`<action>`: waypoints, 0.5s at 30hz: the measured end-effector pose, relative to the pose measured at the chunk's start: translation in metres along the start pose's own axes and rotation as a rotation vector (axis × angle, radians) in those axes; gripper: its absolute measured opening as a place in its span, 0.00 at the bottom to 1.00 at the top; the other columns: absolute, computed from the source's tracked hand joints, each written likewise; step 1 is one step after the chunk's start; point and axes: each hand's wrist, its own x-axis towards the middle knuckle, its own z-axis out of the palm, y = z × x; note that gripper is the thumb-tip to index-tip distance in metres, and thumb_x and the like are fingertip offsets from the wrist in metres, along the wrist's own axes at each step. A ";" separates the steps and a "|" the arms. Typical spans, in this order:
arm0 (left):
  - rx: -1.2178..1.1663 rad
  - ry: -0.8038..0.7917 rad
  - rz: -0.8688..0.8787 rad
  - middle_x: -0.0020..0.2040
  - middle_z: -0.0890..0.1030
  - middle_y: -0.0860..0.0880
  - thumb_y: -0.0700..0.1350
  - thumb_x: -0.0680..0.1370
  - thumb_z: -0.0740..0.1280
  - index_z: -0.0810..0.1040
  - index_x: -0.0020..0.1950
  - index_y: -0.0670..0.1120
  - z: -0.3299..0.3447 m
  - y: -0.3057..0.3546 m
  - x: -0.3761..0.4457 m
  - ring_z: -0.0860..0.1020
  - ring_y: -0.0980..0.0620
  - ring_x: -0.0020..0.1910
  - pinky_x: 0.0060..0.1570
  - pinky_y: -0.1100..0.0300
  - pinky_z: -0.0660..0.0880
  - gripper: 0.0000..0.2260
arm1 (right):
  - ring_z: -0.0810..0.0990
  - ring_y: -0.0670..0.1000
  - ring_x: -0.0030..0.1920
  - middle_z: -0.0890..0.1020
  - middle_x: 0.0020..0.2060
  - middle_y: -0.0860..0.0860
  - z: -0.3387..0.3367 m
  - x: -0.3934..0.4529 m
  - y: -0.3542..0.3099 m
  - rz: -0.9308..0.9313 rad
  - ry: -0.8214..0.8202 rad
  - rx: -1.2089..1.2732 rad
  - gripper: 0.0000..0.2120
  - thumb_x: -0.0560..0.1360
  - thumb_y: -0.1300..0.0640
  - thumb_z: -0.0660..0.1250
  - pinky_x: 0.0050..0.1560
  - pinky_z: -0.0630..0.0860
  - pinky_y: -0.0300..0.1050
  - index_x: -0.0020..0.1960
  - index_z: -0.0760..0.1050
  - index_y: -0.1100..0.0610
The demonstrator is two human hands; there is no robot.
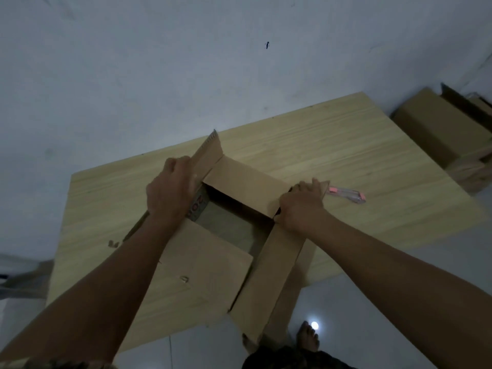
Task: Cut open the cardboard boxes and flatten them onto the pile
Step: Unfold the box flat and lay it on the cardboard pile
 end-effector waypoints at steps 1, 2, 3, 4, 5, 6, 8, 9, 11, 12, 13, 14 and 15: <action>-0.001 0.044 0.163 0.65 0.77 0.40 0.46 0.79 0.68 0.75 0.67 0.45 0.003 -0.001 -0.004 0.78 0.36 0.58 0.51 0.41 0.77 0.17 | 0.57 0.63 0.78 0.65 0.76 0.63 -0.001 0.005 -0.008 -0.007 -0.033 -0.002 0.33 0.77 0.35 0.64 0.77 0.42 0.67 0.73 0.71 0.56; -0.002 0.079 0.346 0.67 0.76 0.39 0.45 0.79 0.67 0.76 0.67 0.44 0.006 -0.001 -0.010 0.76 0.37 0.63 0.58 0.40 0.76 0.17 | 0.57 0.63 0.78 0.64 0.76 0.63 -0.002 0.010 -0.015 -0.007 -0.047 0.014 0.38 0.75 0.31 0.64 0.77 0.43 0.67 0.73 0.70 0.56; -0.015 0.086 0.513 0.68 0.76 0.39 0.46 0.79 0.67 0.77 0.67 0.43 0.008 -0.001 -0.016 0.74 0.38 0.67 0.64 0.39 0.72 0.17 | 0.57 0.64 0.77 0.64 0.76 0.64 -0.002 0.014 -0.020 -0.006 -0.035 0.034 0.41 0.73 0.29 0.65 0.76 0.43 0.68 0.74 0.69 0.57; -0.044 0.053 0.641 0.68 0.77 0.39 0.47 0.79 0.66 0.79 0.66 0.43 0.010 -0.001 -0.024 0.74 0.39 0.68 0.69 0.39 0.69 0.17 | 0.59 0.64 0.77 0.64 0.75 0.64 -0.002 0.017 -0.023 -0.001 -0.006 0.053 0.42 0.72 0.29 0.66 0.76 0.45 0.68 0.74 0.68 0.58; -0.078 -0.025 0.728 0.66 0.79 0.41 0.50 0.80 0.65 0.80 0.65 0.44 0.011 -0.003 -0.033 0.75 0.41 0.68 0.71 0.40 0.68 0.17 | 0.62 0.63 0.75 0.66 0.73 0.63 -0.002 0.020 -0.025 0.008 0.034 0.074 0.42 0.72 0.32 0.68 0.75 0.47 0.68 0.75 0.66 0.58; -0.104 -0.149 0.770 0.65 0.80 0.43 0.54 0.80 0.64 0.80 0.65 0.45 0.013 -0.005 -0.044 0.76 0.43 0.68 0.73 0.41 0.66 0.19 | 0.66 0.62 0.72 0.68 0.71 0.62 -0.001 0.022 -0.026 0.012 0.081 0.098 0.40 0.73 0.35 0.70 0.75 0.50 0.70 0.75 0.65 0.59; -0.089 -0.458 0.738 0.69 0.78 0.45 0.66 0.77 0.60 0.76 0.72 0.48 0.015 -0.012 -0.069 0.74 0.45 0.71 0.78 0.46 0.57 0.30 | 0.71 0.61 0.68 0.72 0.67 0.58 0.000 0.024 -0.026 -0.026 0.160 0.126 0.32 0.75 0.41 0.68 0.73 0.53 0.73 0.72 0.67 0.57; -0.063 -0.565 0.701 0.71 0.76 0.45 0.71 0.75 0.58 0.72 0.75 0.49 0.018 -0.016 -0.079 0.72 0.46 0.73 0.78 0.48 0.54 0.37 | 0.71 0.60 0.67 0.74 0.65 0.57 0.000 0.024 -0.027 -0.059 0.178 0.127 0.27 0.77 0.42 0.67 0.72 0.53 0.74 0.69 0.69 0.56; -0.070 -0.558 0.677 0.67 0.78 0.45 0.76 0.71 0.60 0.72 0.75 0.48 0.023 -0.022 -0.090 0.74 0.47 0.68 0.78 0.47 0.55 0.42 | 0.73 0.59 0.66 0.76 0.63 0.56 -0.001 0.021 -0.027 -0.106 0.206 0.120 0.20 0.79 0.43 0.63 0.71 0.55 0.74 0.65 0.72 0.55; -0.100 -0.502 0.673 0.63 0.79 0.47 0.75 0.70 0.63 0.75 0.71 0.48 0.024 -0.024 -0.091 0.76 0.48 0.64 0.76 0.47 0.59 0.40 | 0.75 0.59 0.64 0.78 0.61 0.56 -0.002 0.020 -0.028 -0.115 0.247 0.121 0.18 0.80 0.44 0.61 0.70 0.58 0.72 0.63 0.73 0.55; -0.128 -0.438 0.675 0.58 0.80 0.48 0.74 0.69 0.66 0.78 0.66 0.48 0.022 -0.023 -0.092 0.77 0.48 0.59 0.73 0.48 0.64 0.37 | 0.77 0.60 0.60 0.79 0.59 0.56 -0.004 0.019 -0.027 -0.116 0.304 0.134 0.16 0.81 0.45 0.59 0.69 0.62 0.68 0.60 0.74 0.55; -0.153 -0.377 0.674 0.55 0.81 0.49 0.74 0.69 0.68 0.79 0.61 0.49 0.019 -0.022 -0.092 0.78 0.49 0.55 0.67 0.50 0.67 0.34 | 0.79 0.61 0.57 0.80 0.56 0.57 -0.007 0.019 -0.027 -0.108 0.367 0.164 0.15 0.82 0.46 0.58 0.66 0.67 0.64 0.59 0.75 0.55; -0.171 -0.321 0.674 0.52 0.81 0.50 0.73 0.68 0.69 0.79 0.57 0.49 0.015 -0.022 -0.093 0.78 0.49 0.52 0.62 0.52 0.69 0.31 | 0.80 0.62 0.53 0.81 0.53 0.58 -0.010 0.020 -0.026 -0.090 0.424 0.215 0.15 0.83 0.47 0.56 0.61 0.72 0.59 0.57 0.76 0.56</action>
